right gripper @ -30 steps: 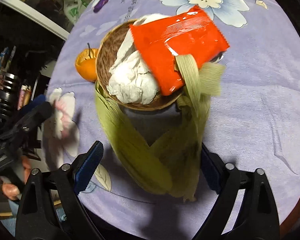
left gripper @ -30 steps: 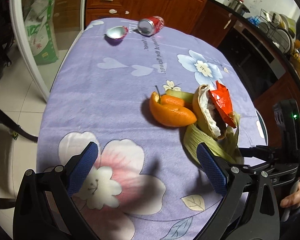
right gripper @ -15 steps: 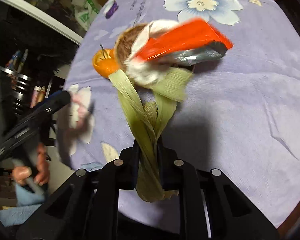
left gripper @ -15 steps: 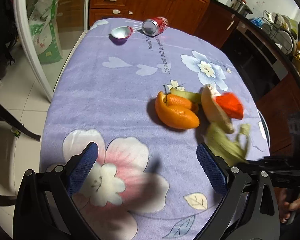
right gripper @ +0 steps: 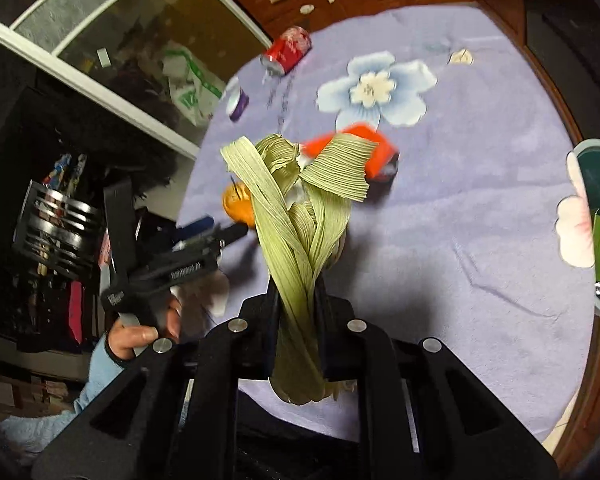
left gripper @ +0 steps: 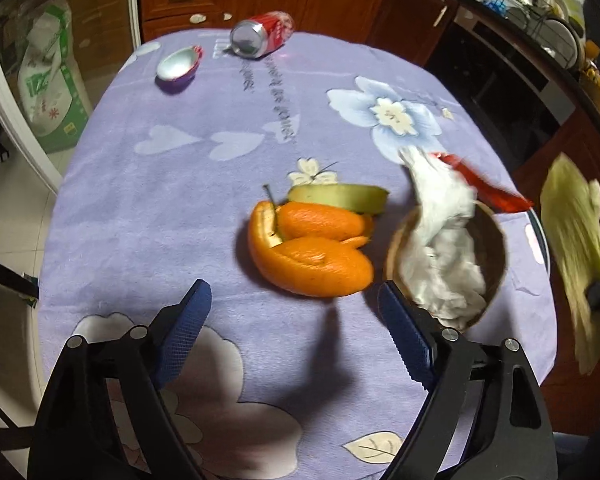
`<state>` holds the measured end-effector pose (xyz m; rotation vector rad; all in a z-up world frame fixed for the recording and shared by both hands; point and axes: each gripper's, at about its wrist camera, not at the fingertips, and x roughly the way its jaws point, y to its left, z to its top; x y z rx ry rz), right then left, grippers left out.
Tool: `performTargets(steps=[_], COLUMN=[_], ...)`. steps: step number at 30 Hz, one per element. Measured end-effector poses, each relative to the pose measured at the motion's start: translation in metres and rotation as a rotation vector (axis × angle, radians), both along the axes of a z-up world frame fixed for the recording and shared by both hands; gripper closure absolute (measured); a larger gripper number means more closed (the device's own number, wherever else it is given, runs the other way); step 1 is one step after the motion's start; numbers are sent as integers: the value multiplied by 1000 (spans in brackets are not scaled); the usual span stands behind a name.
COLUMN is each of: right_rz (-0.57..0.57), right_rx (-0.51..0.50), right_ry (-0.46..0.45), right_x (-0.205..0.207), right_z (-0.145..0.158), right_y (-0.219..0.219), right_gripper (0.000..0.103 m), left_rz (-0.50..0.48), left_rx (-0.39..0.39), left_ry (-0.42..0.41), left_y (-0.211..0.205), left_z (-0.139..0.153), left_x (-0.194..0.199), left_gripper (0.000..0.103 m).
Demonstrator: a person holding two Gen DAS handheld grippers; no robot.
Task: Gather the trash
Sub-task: 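Grasp the white tissue from the coconut shell bowl with the left tool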
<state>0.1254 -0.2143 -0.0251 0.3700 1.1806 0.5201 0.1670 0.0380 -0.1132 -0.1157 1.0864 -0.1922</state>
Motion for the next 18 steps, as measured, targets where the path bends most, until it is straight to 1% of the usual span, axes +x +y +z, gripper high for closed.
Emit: performTargets(steps=[2, 5, 7, 8, 11, 12, 14, 16, 18], right_rz=[-35, -93, -118, -132, -155, -162, -171, -179, -185], right_rx=[-30, -41, -34, -37, -16, -9, 7, 23, 38], right_ry=[-36, -35, -25, -24, -7, -2, 6, 15, 23], right_x=[5, 16, 21, 23, 27, 27, 27, 26, 27], right_z=[7, 5, 1, -1, -10, -13, -20, -26, -30], right_y=[-12, -29, -37, -43, -55, -60, -69, -75, -83], right_gripper=[88, 88, 88, 88, 88, 88, 88, 88, 88], left_rz=[-10, -49, -89, -112, -189, -229, -273, -314, -333], left_rx=[-2, 10, 25, 30, 36, 46, 80, 105, 128], left_ry=[-13, -46, -68, -71, -53, -43, -31, -11, 9], left_y=[-5, -20, -37, -45, -72, -85, -106, -122, -130], left_z=[7, 22, 31, 33, 35, 34, 30, 23, 14], left_x=[0, -2, -3, -3, -2, -1, 1, 5, 9], left_gripper=[17, 17, 20, 29, 45, 46, 46, 46, 46])
